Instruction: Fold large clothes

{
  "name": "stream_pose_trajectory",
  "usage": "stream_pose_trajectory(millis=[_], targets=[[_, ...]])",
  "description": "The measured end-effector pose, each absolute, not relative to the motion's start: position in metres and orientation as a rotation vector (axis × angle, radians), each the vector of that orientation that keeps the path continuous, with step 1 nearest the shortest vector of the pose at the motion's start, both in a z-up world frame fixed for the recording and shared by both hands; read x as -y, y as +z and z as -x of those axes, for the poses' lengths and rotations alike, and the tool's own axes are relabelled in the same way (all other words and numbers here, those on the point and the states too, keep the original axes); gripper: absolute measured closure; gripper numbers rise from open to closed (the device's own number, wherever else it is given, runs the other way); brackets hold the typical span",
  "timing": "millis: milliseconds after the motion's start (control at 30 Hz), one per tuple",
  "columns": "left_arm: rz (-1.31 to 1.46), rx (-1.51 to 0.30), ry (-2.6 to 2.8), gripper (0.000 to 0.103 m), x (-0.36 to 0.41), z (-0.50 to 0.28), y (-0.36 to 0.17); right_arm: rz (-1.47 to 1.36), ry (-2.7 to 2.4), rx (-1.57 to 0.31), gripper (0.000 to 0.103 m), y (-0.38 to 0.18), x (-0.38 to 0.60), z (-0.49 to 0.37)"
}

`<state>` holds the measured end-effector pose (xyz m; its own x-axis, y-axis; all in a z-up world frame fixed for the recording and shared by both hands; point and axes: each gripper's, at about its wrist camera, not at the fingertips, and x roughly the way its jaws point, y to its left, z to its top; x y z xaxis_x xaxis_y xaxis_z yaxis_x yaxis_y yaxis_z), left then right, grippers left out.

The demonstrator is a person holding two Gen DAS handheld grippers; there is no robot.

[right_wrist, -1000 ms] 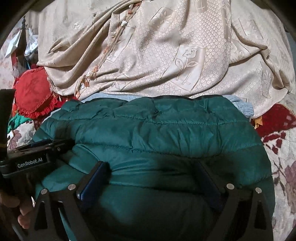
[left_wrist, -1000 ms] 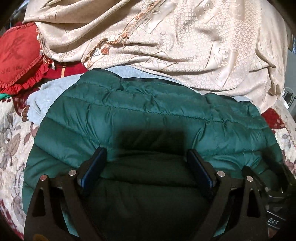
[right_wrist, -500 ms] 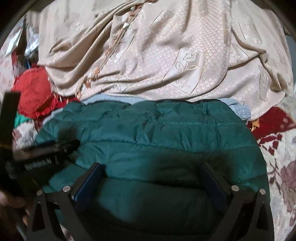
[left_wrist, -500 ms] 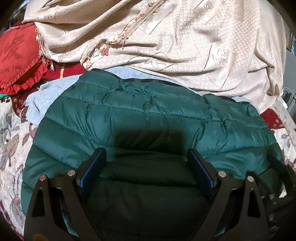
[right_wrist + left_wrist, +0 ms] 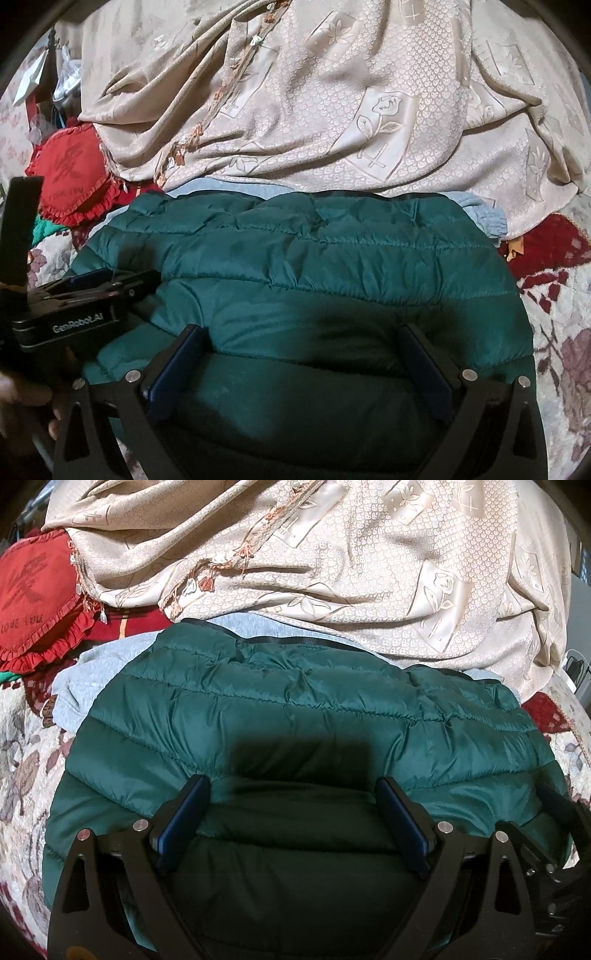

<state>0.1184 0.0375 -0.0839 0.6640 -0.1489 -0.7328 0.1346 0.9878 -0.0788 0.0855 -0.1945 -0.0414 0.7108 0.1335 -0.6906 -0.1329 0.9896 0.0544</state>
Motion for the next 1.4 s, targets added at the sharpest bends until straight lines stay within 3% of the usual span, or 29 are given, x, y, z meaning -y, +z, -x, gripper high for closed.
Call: stream_pose_trajectory(millis=[433,633,800,1000,1133,1267,1400], targets=[[0.03,-0.849,-0.169,0.009,-0.039,-0.122,-0.083,-0.046,-0.008,-0.68,0.0,0.026,0.292,-0.052],[0.089,-0.796,-0.209,0.009,-0.053,-0.115,-0.06,-0.248,0.044,-0.751,0.0,-0.011,0.365,-0.097],[-0.036,-0.773,-0.187,0.009,-0.096,-0.134,-0.03,-0.309,0.144,-0.844,0.0,-0.042,0.374,-0.131],[-0.047,-0.992,-0.252,0.008,-0.152,-0.182,-0.074,-0.31,0.17,-0.938,0.0,-0.073,0.378,-0.157],[0.087,-1.009,-0.326,0.0,-0.172,-0.186,-0.088,-0.42,0.223,-0.958,0.0,-0.089,0.386,-0.165],[0.314,-1.072,-0.444,0.0,-0.197,-0.199,-0.111,-0.464,0.26,-0.942,0.0,-0.094,0.385,-0.17],[0.346,-1.09,-0.522,0.0,-0.198,-0.212,-0.113,-0.466,0.301,-0.938,0.0,-0.095,0.381,-0.181]])
